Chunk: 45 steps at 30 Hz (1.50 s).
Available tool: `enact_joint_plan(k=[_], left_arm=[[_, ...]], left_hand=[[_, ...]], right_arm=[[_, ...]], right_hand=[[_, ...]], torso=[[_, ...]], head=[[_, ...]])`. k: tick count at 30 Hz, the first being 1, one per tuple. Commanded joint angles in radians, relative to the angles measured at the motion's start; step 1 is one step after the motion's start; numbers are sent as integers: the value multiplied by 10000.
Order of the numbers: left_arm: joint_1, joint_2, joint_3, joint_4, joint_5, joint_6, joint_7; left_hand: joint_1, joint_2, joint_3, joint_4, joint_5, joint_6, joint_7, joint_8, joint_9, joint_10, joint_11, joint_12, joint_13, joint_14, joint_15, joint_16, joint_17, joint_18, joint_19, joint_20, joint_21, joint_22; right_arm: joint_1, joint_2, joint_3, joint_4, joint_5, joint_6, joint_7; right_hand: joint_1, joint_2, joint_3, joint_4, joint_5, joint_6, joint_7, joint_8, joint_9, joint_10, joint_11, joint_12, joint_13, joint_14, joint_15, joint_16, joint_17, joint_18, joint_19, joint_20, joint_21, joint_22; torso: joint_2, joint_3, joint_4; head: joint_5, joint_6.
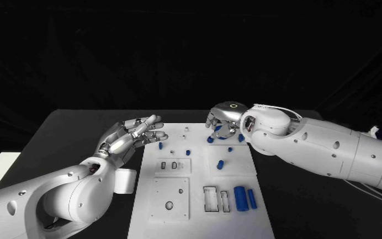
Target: Assemble the parts on the task board
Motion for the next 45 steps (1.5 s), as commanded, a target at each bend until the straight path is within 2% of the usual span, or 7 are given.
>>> enact_joint_plan(k=[1,4,10,18,28,45], left_arm=[[15,3,9,30,-53,216,7],[15,0,9,19,-53,211,4],[16,-12,9,20,-53,197,6],[16,-21,9,54,-53,183,-8],[19,-52,11,77,-53,173,-42],[23,-39,11,47,-53,162,-87]], left_hand=[[-98,34,-48,-12,-59,35,50,-69,-9,46,33,-63,2,-67,33,-44,12,34,12,51,-59,-16],[-98,34,-48,-12,-59,35,50,-69,-9,46,33,-63,2,-67,33,-44,12,34,12,51,-59,-16],[-94,36,-52,-20,-58,32,53,-77,-10,41,36,-72,2,-76,37,-57,14,34,7,54,-68,-23],[-94,36,-52,-20,-58,32,53,-77,-10,41,36,-72,2,-76,37,-57,14,34,7,54,-68,-23],[-23,64,-31,-79,-46,39,57,-100,-7,34,40,-95,3,-79,40,-97,33,39,5,62,-95,-46],[32,108,2,-118,-39,43,59,-116,-6,31,41,-106,3,-75,39,-122,48,42,10,65,-109,-60]], right_arm=[[-7,39,1,-66,-460,586,-209],[-15,62,1,-115,-476,639,-189],[-41,125,-1,-195,-482,704,-116],[-91,255,-5,-370,-453,823,4],[-160,349,-8,-498,-373,967,135],[-202,402,-9,-575,-130,1173,268]], right_hand=[[23,-108,29,78,-56,-23,19,-33,9,-72,1,-37,-11,380,51,54,24,-107,-58,16,64,31],[40,-107,39,90,-55,-28,23,-35,8,-84,4,-37,-12,376,54,77,42,-108,-70,21,98,63],[91,-78,84,128,-48,-24,24,-33,9,-97,9,-33,-13,374,59,157,120,-114,-94,36,198,164],[201,41,259,195,-87,-31,20,-38,7,-119,14,-36,-20,355,71,235,157,-111,-161,58,318,256],[284,147,552,295,-233,6,21,-29,13,-86,11,-31,-21,334,70,332,210,-118,-226,73,494,424],[376,258,1137,506,-499,294,-5,32,69,167,-44,-6,-9,318,22,495,308,-134,-283,44,780,706]], torso=[[41,5,33],[68,-10,29],[107,-1,18],[144,-15,60],[197,-24,68],[241,-35,85]], head=[[-13,-5],[-10,1],[24,29],[-6,5],[45,-33],[20,-18]])
